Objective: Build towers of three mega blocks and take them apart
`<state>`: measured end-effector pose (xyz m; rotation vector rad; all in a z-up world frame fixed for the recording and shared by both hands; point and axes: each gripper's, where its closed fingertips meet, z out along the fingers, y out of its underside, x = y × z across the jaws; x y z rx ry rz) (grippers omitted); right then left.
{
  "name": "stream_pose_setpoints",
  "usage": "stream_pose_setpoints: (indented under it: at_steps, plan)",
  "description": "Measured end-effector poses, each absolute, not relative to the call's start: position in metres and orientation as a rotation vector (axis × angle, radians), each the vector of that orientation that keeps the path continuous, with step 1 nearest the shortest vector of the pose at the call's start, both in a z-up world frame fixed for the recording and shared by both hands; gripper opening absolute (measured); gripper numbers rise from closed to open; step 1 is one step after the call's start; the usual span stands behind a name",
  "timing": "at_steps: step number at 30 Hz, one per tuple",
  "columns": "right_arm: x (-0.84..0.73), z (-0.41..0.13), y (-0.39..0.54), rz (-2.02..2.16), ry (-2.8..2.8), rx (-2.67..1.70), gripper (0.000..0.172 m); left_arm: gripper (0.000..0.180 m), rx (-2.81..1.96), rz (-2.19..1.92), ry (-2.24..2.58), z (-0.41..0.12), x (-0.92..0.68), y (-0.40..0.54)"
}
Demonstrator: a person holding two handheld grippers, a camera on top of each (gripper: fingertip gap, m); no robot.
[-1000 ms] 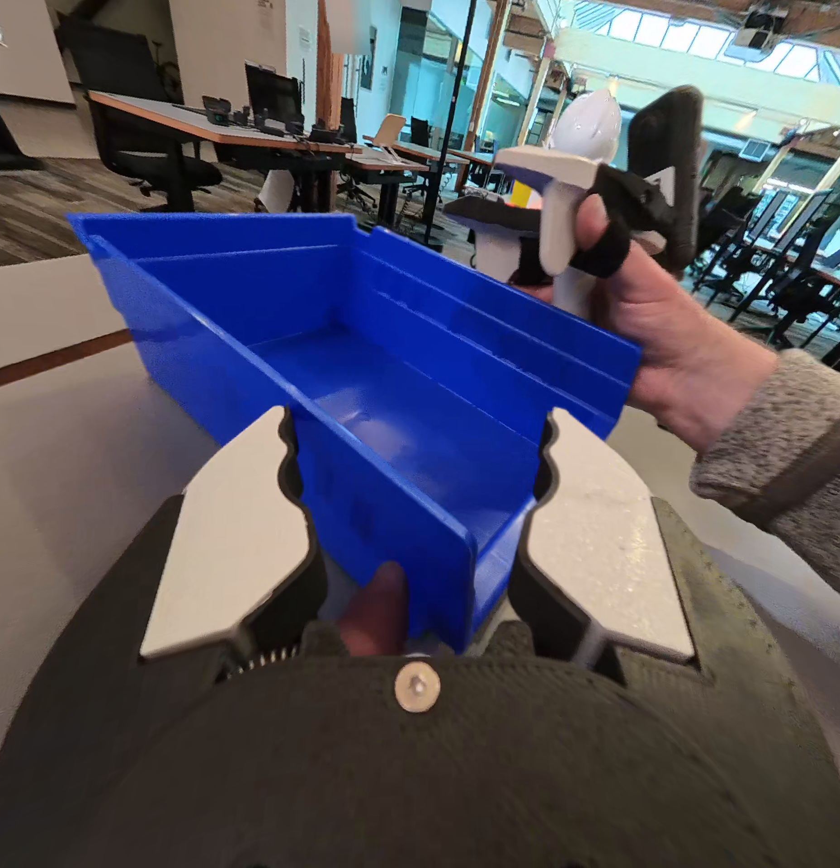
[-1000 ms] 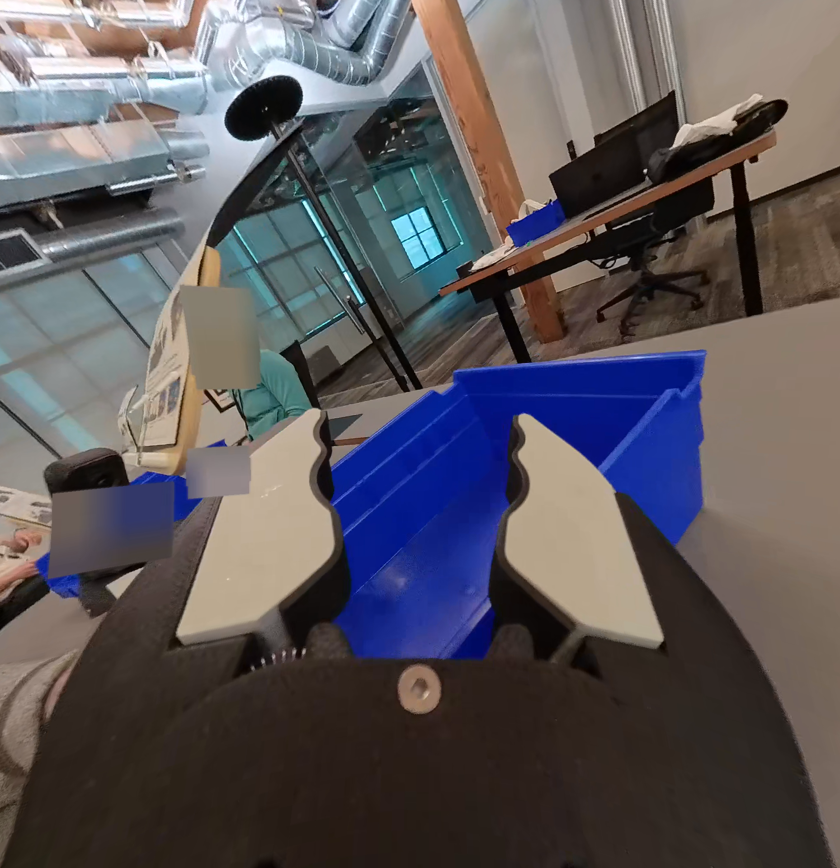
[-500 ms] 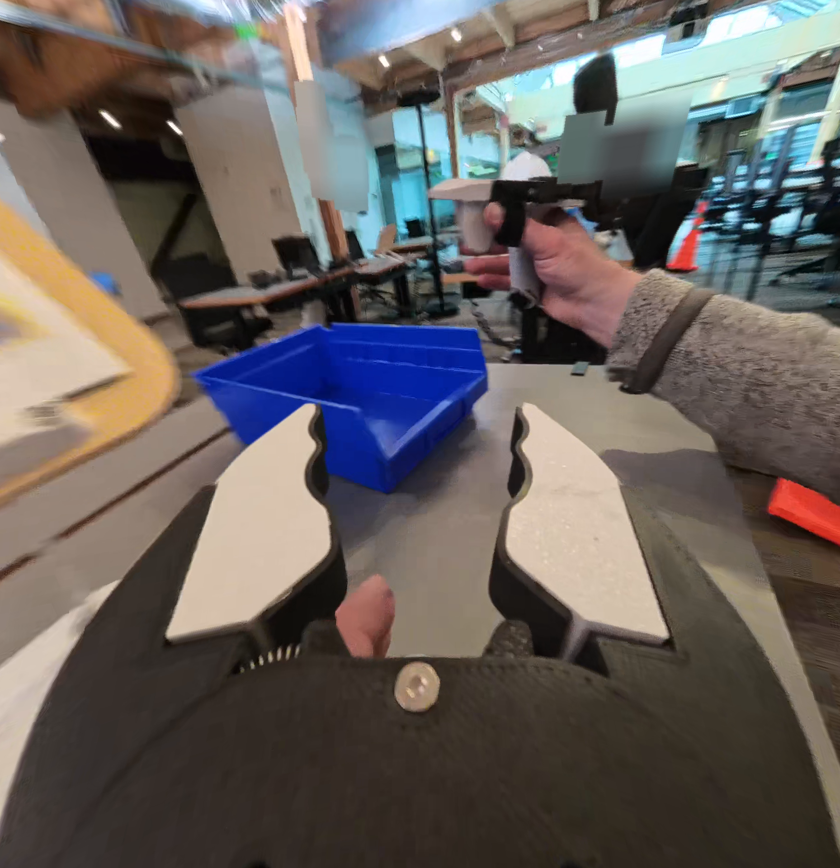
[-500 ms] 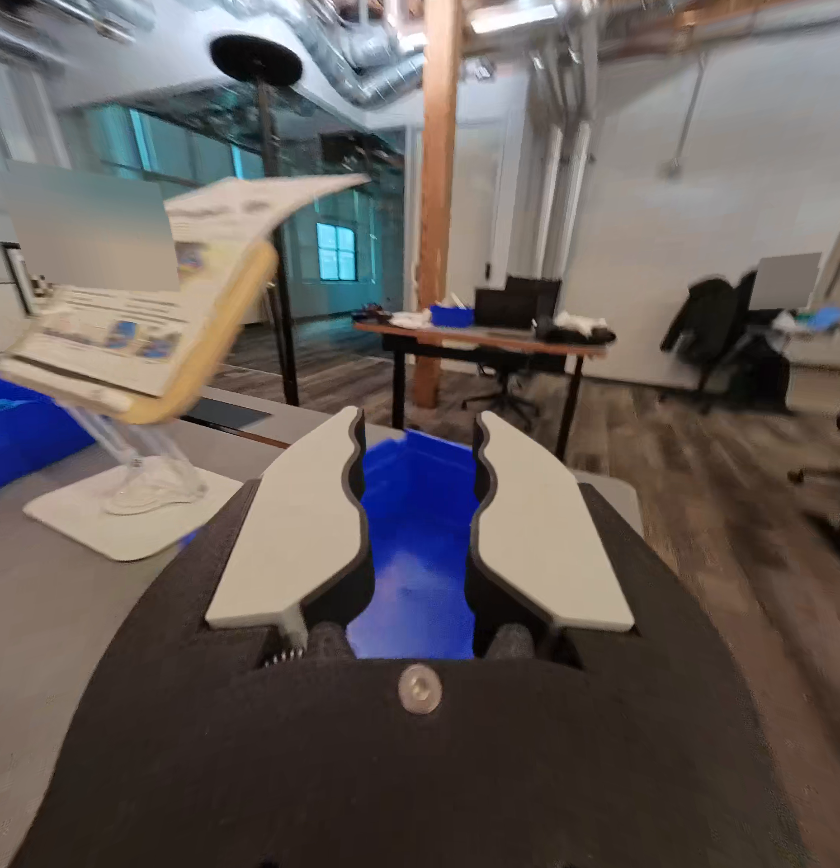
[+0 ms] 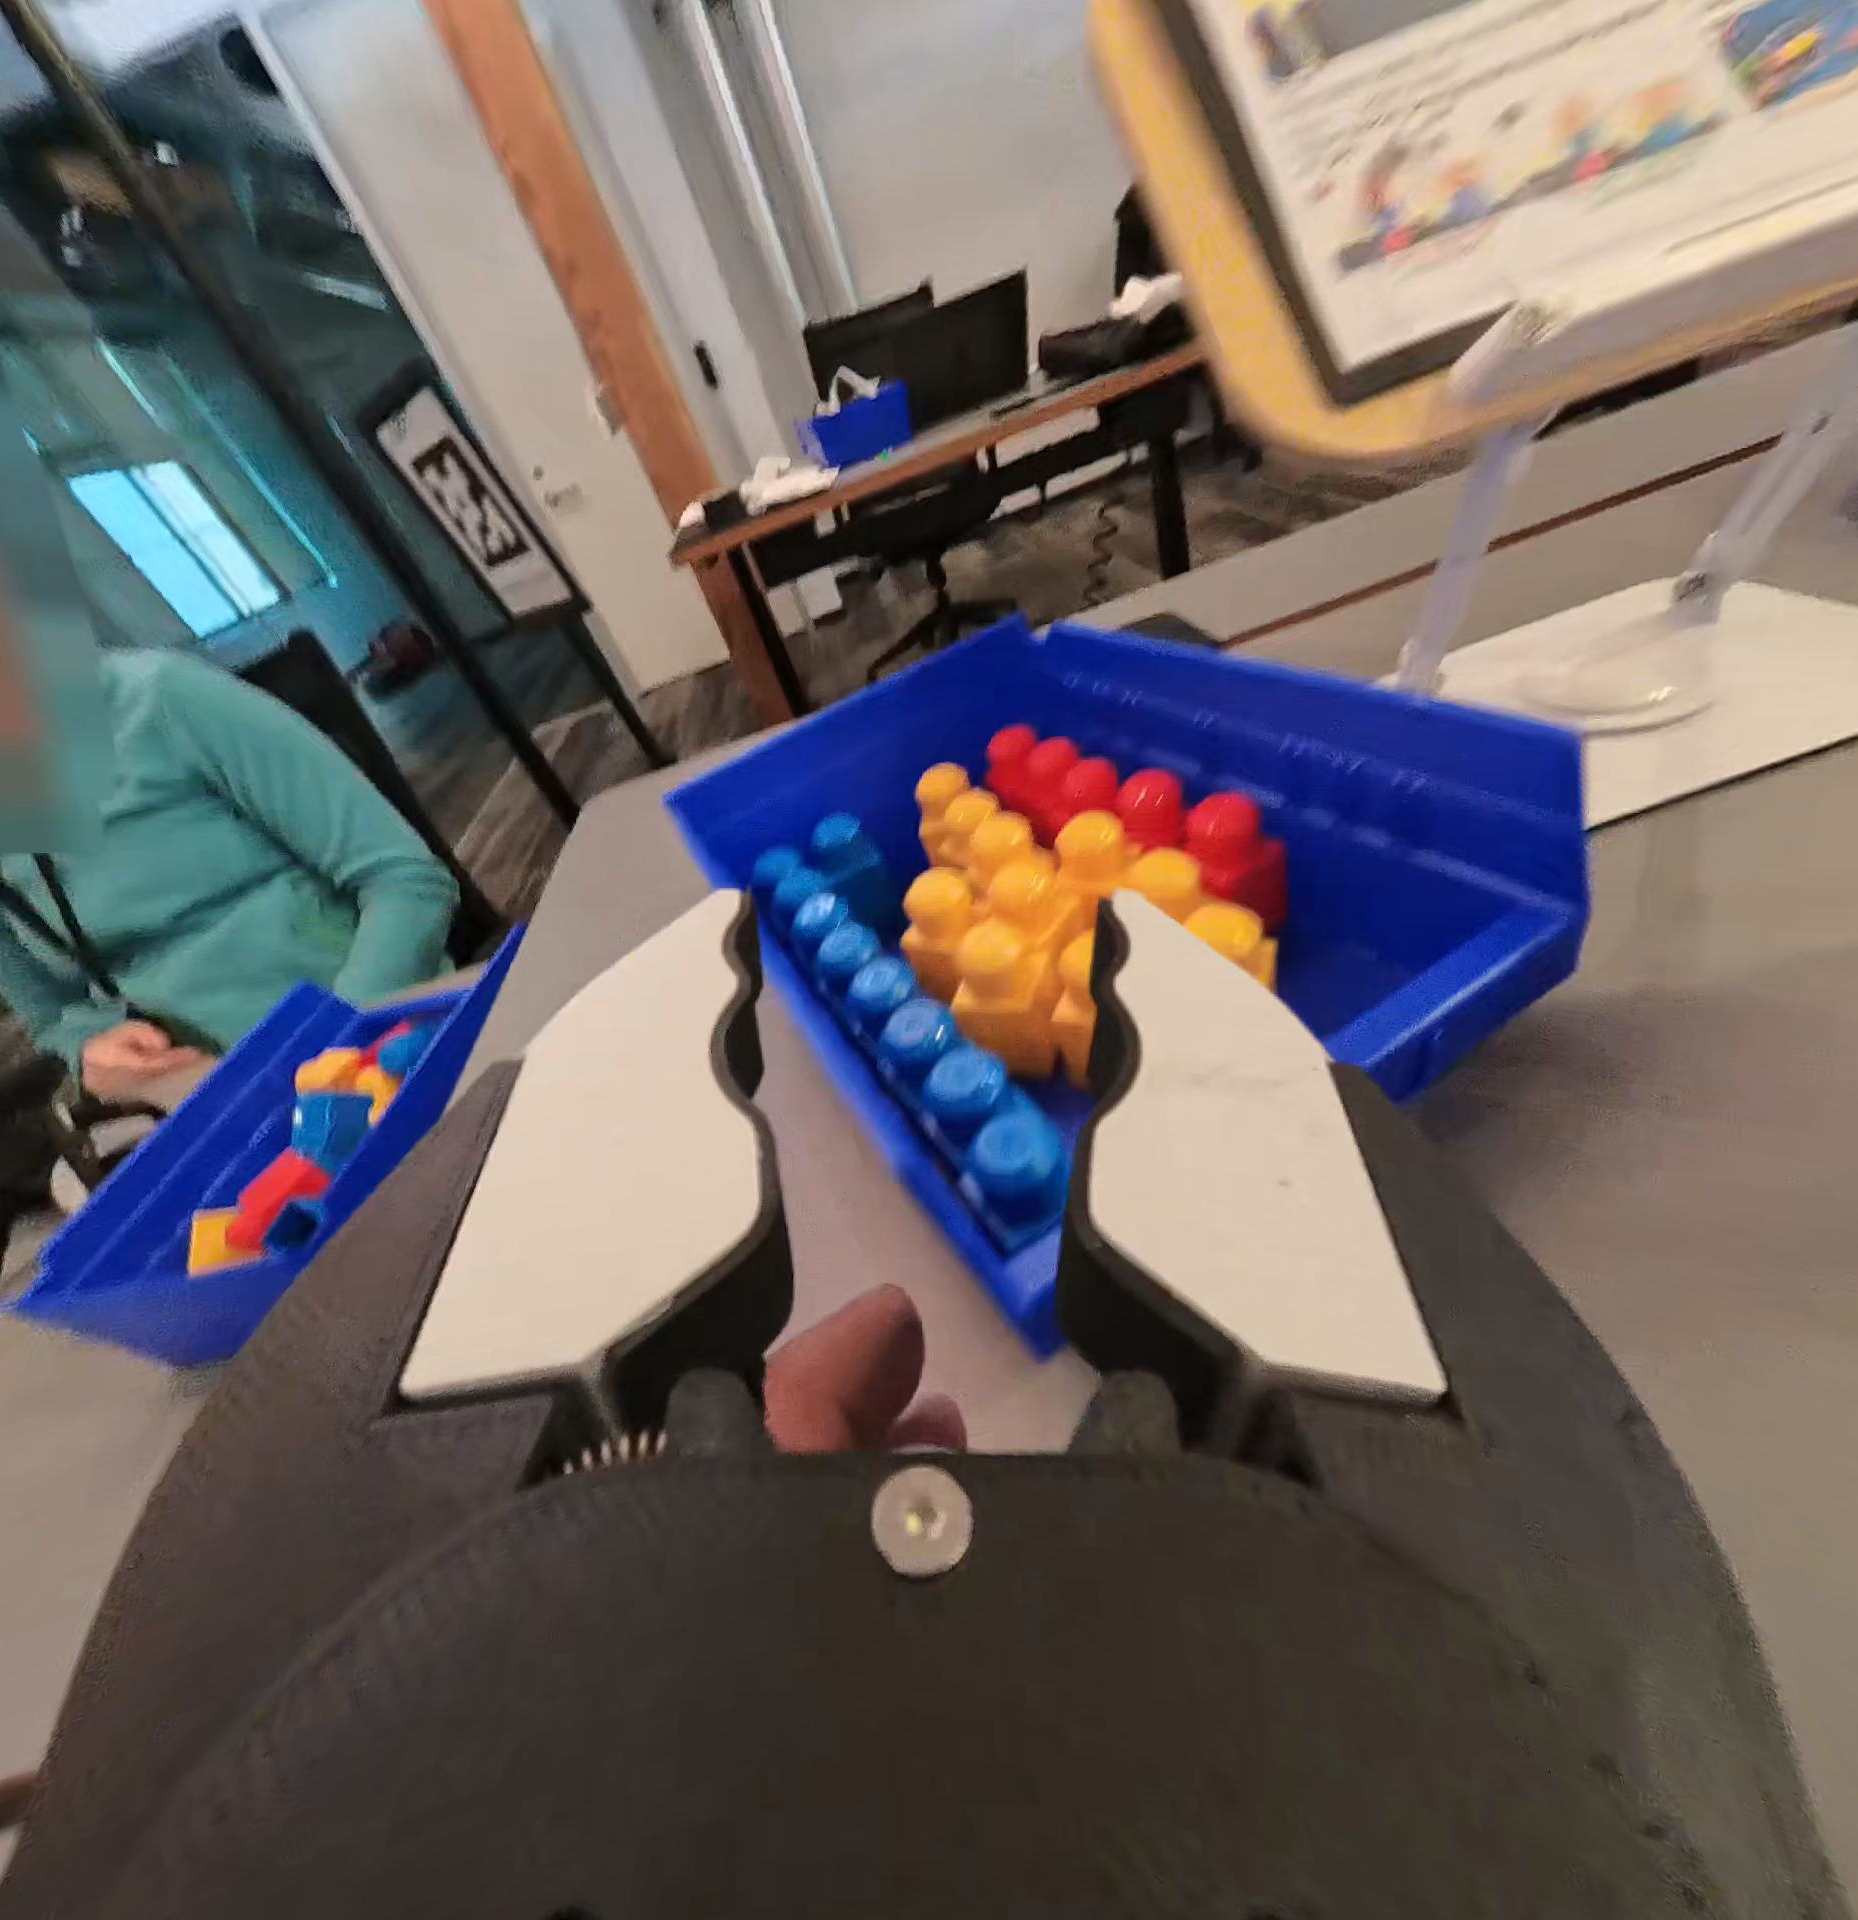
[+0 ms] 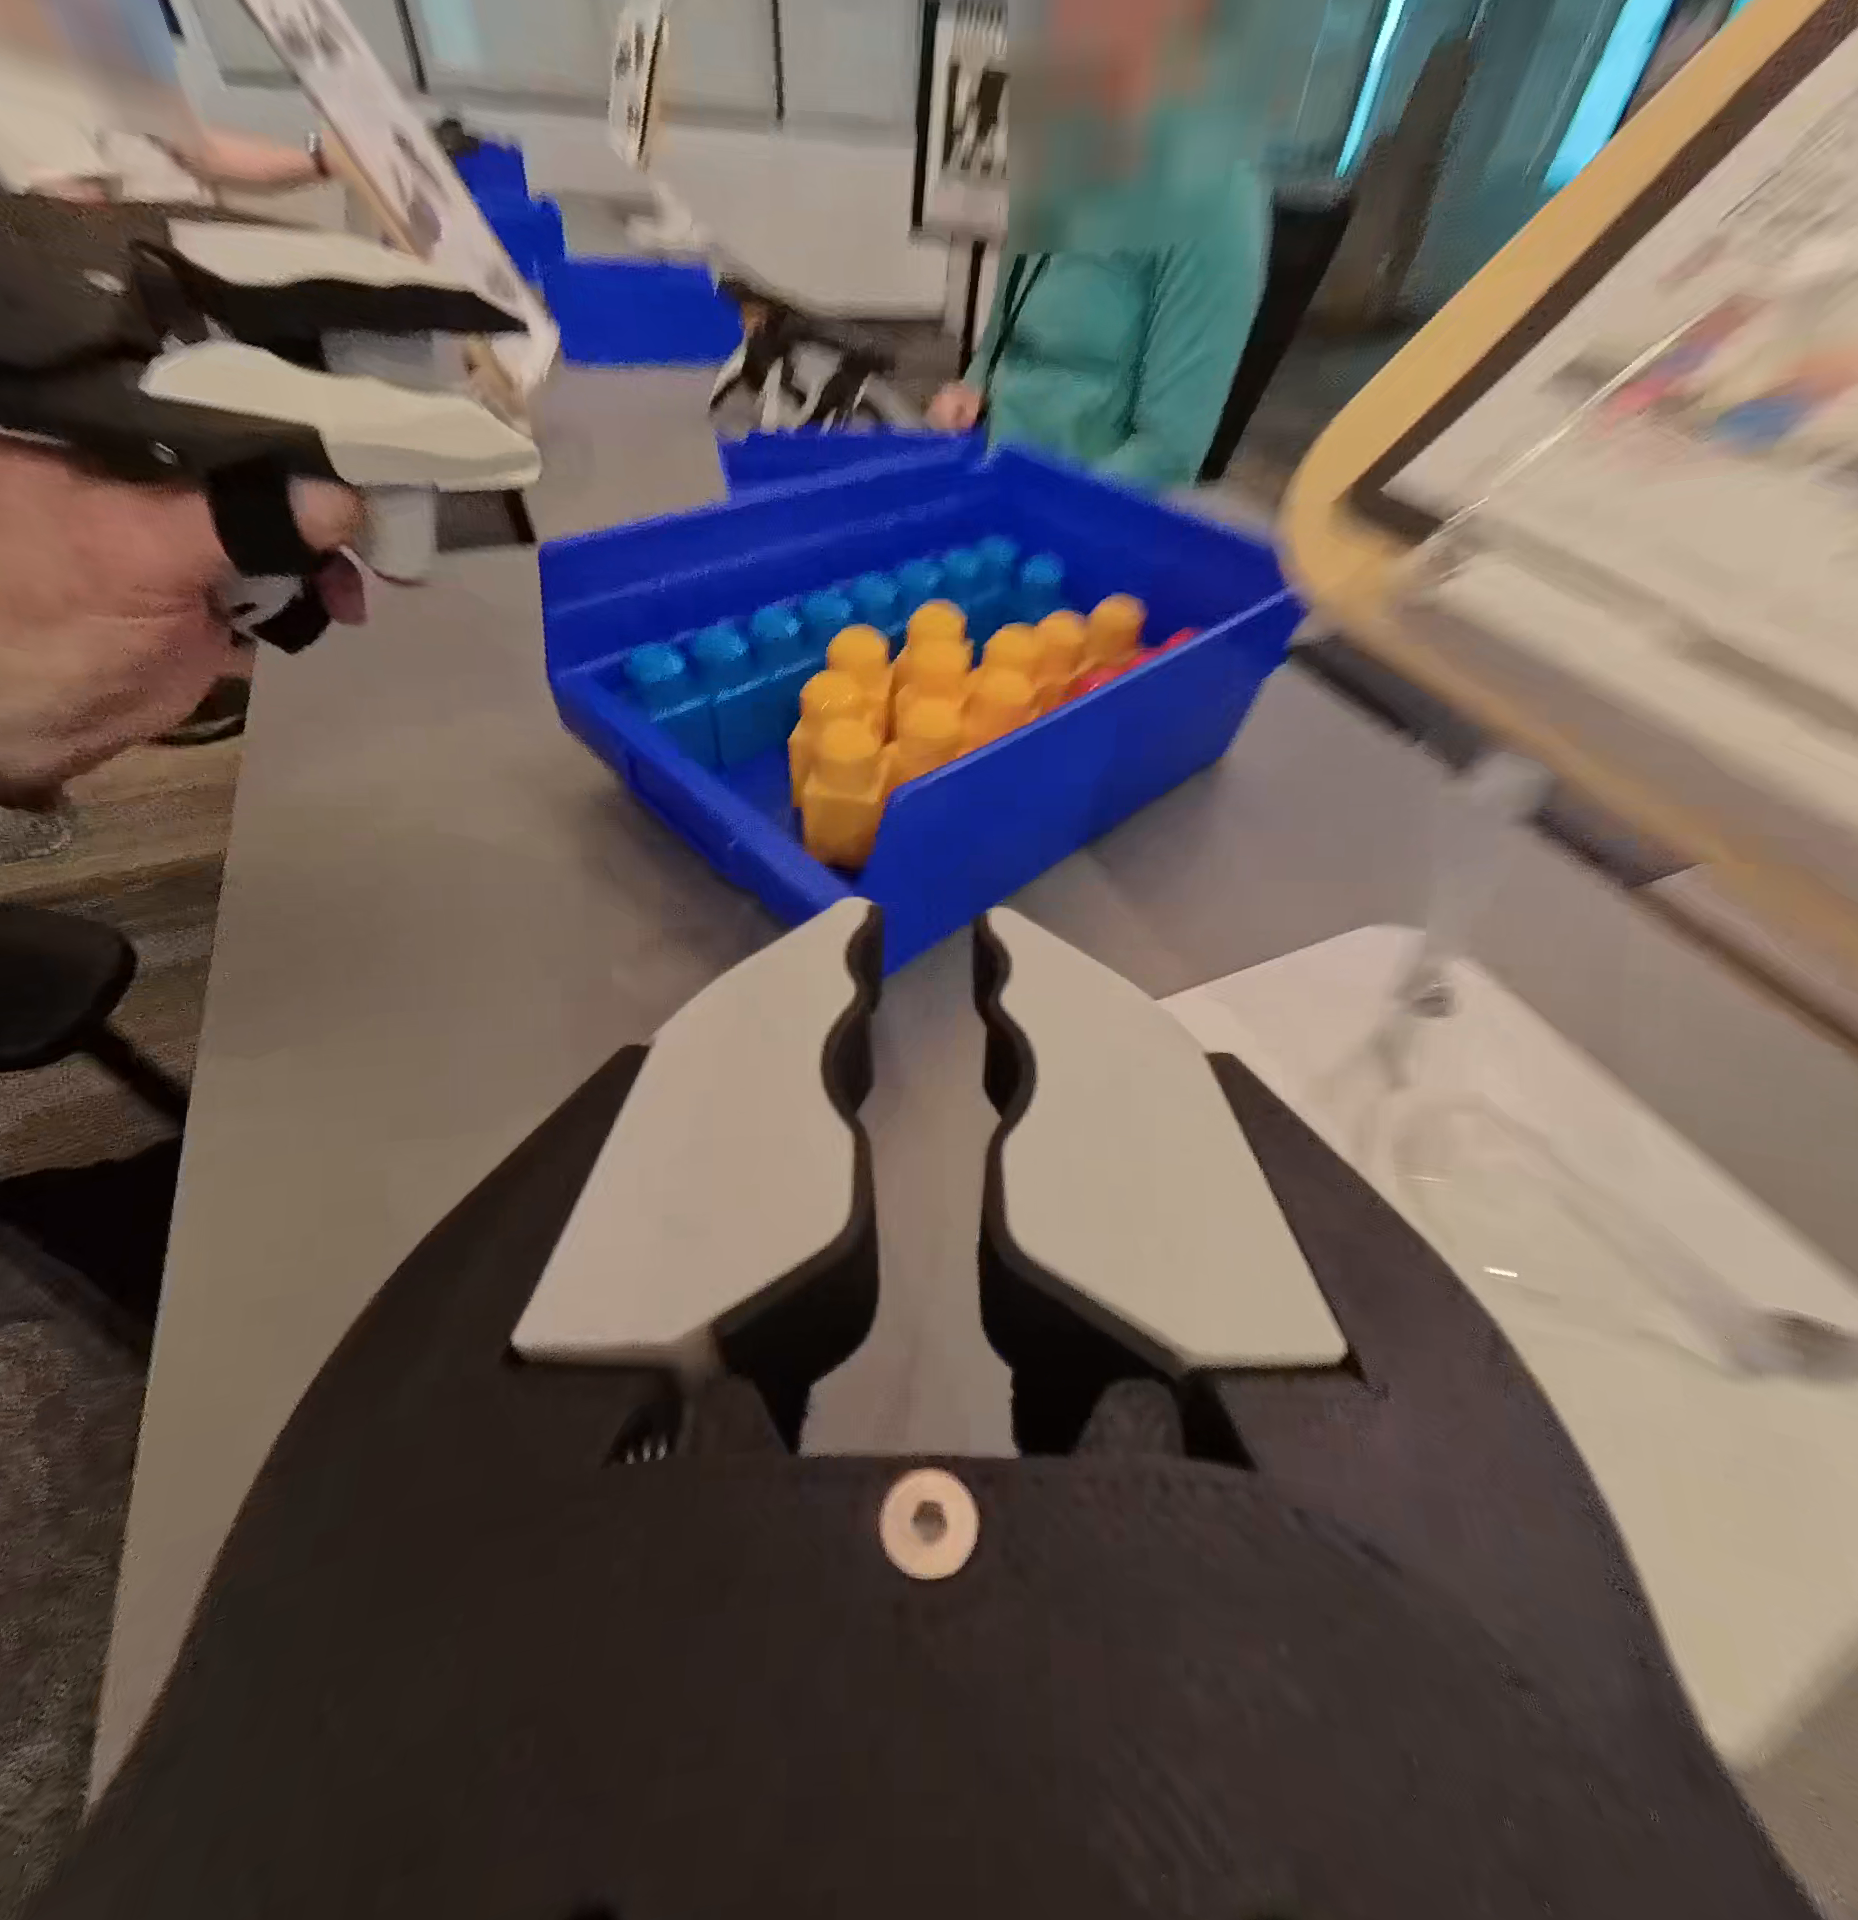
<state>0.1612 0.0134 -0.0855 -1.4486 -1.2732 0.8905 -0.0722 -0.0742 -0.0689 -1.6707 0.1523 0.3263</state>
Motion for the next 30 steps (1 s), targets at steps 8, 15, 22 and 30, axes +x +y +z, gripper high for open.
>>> stream_pose_setpoints:
  at_steps: [8,15,22,30]
  plan:
    - [0.090,-0.135,0.026,0.773,-1.277,-1.625,0.043,0.062,-1.833,0.226,0.063,-0.131,-0.108,-0.074]
    - [0.060,-0.153,0.022,0.790,-1.307,-1.689,0.023,0.023,-1.897,0.094,0.130,-0.156,-0.101,-0.058]
    - [0.038,-0.154,0.027,0.719,-1.300,-1.686,0.017,0.016,-1.922,0.072,0.114,-0.158,-0.133,-0.037]
    - [-0.001,-0.154,0.057,0.688,-1.226,-1.721,0.019,0.012,-1.983,0.014,0.154,-0.160,-0.180,0.017]
